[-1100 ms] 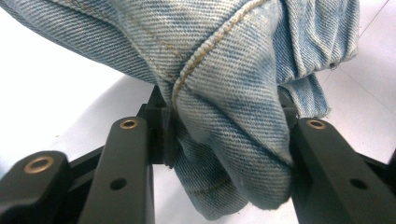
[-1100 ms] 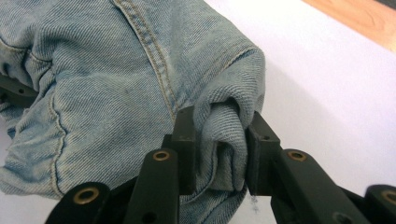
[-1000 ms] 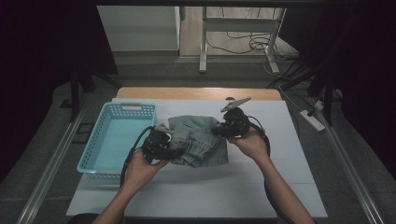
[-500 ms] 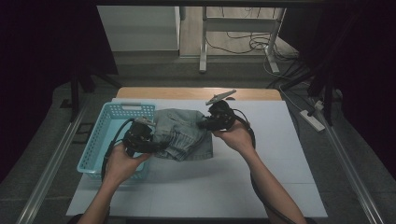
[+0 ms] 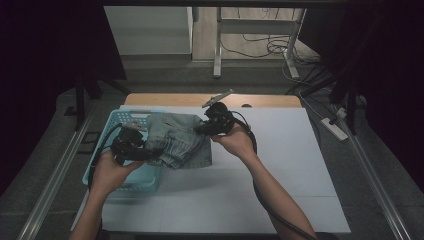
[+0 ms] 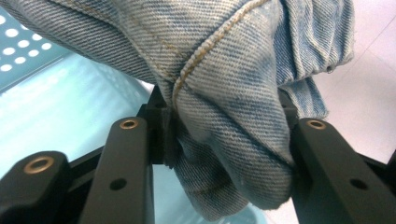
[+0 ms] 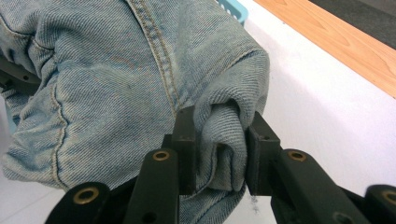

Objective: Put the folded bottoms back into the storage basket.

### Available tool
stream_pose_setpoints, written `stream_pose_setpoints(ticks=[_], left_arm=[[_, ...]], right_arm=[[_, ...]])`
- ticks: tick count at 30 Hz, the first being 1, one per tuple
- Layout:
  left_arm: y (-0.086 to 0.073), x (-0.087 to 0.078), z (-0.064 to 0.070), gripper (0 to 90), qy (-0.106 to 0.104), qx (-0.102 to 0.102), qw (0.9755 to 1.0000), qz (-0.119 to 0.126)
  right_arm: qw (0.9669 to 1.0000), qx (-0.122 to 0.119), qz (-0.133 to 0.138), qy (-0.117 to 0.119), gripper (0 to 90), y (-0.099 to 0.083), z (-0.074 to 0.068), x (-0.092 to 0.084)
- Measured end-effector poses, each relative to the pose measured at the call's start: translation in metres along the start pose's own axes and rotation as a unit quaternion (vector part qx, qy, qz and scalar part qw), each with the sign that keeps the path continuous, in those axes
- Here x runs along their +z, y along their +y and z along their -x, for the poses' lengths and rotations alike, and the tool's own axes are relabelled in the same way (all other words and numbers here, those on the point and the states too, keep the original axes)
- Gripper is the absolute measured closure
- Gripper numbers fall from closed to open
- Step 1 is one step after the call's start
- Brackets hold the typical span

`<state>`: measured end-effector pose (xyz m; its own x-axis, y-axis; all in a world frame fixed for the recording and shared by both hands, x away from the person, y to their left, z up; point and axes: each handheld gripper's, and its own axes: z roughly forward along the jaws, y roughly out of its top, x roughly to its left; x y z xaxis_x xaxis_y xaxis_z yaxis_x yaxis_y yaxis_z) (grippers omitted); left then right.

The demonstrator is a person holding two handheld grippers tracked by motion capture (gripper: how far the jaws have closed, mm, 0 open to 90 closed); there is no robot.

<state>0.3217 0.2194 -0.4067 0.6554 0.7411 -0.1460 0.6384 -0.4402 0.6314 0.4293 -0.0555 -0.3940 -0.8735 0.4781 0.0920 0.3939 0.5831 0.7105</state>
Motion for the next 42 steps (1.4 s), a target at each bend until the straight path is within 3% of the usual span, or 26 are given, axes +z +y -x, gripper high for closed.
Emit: stream_pose_setpoints(ticks=[42], left_arm=[[-0.066,-0.057,-0.07,56.6,0.01,-0.056,0.9983,0.011]], right_arm=[[0.9983,-0.019,0.004,0.054,70.1,0.059,-0.048,0.079]])
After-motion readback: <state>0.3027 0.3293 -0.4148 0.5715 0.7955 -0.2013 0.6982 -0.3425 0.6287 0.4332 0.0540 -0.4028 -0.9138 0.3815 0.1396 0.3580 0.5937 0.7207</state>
